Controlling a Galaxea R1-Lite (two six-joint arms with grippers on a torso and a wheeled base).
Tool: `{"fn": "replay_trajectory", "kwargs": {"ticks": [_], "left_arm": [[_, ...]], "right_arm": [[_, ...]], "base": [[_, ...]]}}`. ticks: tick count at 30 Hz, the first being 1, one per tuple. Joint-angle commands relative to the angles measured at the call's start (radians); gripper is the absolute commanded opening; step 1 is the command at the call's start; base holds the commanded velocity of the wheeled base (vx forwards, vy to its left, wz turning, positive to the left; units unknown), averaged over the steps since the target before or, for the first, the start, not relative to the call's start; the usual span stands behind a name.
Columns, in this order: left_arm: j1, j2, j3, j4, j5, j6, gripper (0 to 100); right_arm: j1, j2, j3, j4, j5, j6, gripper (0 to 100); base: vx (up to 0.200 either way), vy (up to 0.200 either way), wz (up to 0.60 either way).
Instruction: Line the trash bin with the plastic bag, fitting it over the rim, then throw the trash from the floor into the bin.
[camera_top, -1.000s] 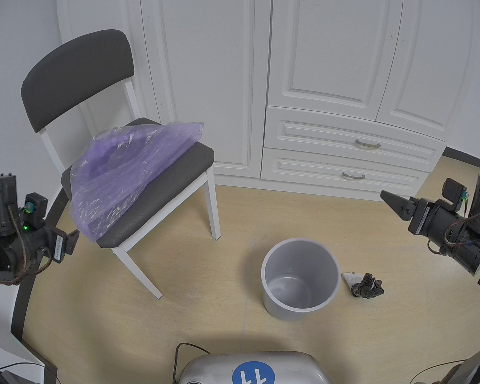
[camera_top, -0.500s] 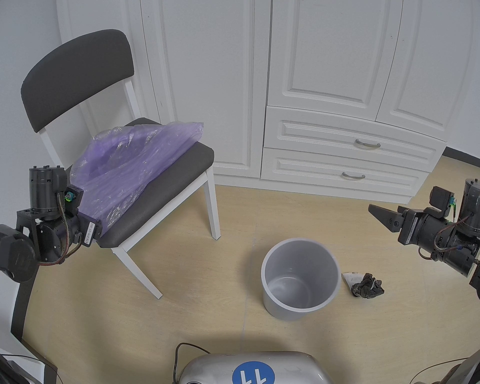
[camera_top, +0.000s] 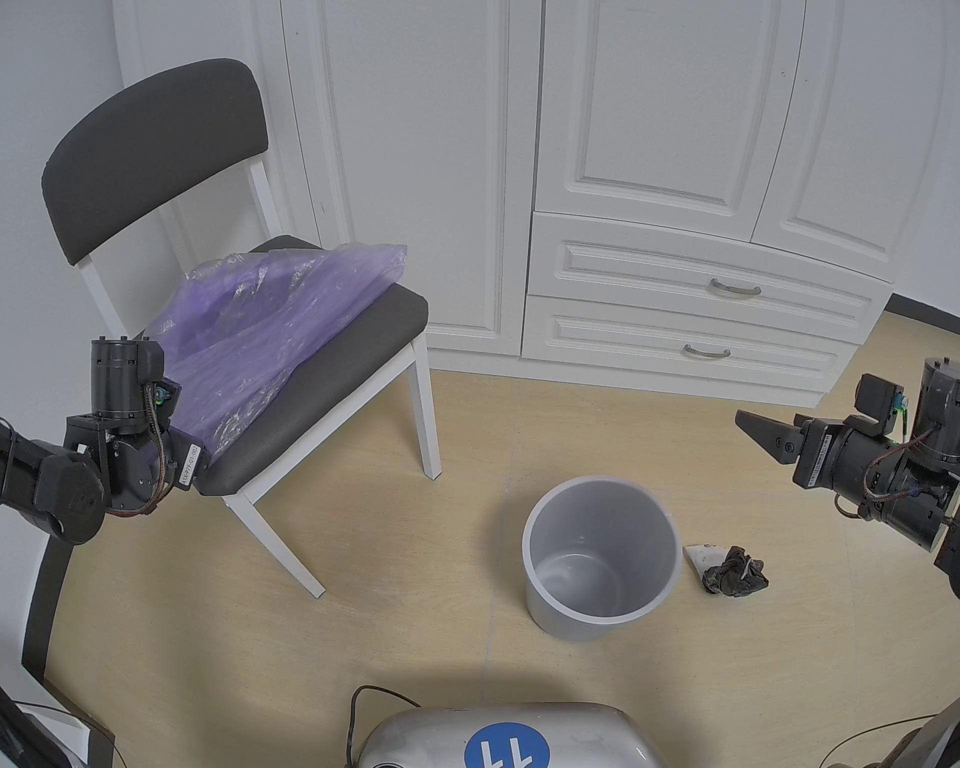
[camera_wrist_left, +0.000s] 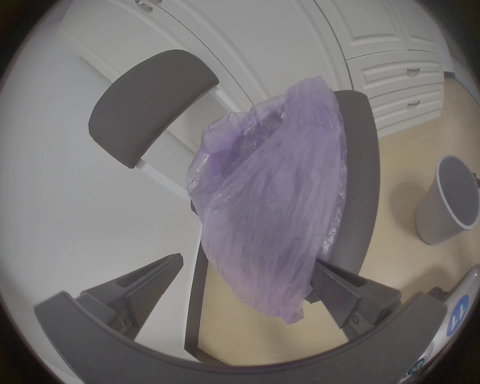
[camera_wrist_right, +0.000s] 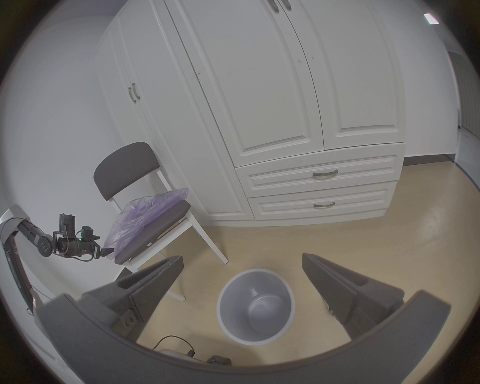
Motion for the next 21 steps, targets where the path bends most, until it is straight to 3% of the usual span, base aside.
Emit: {"fn": "replay_trajectory", "kwargs": {"ticks": [1, 10, 21], "left_arm": [[0.005, 0.024, -0.002, -0.001, 0.038, 0.002, 100], [0.019, 0.049, -0.019, -0.087, 0.063, 0.087, 100], [0.046, 0.124, -0.013, -0.247, 0.064, 0.136, 100]], "right_arm": [[-0.003, 0.0, 0.0, -0.001, 0.001, 0.0, 100], [-0.017, 0.0, 0.004, -0.001, 0.055, 0.001, 100], [-0.024, -0.014, 0.006, -0.002, 0.061, 0.003, 100]], "base": [[0.0, 0.0, 0.0], [0.0, 0.0, 0.0], [0.0, 0.0, 0.0]]}}
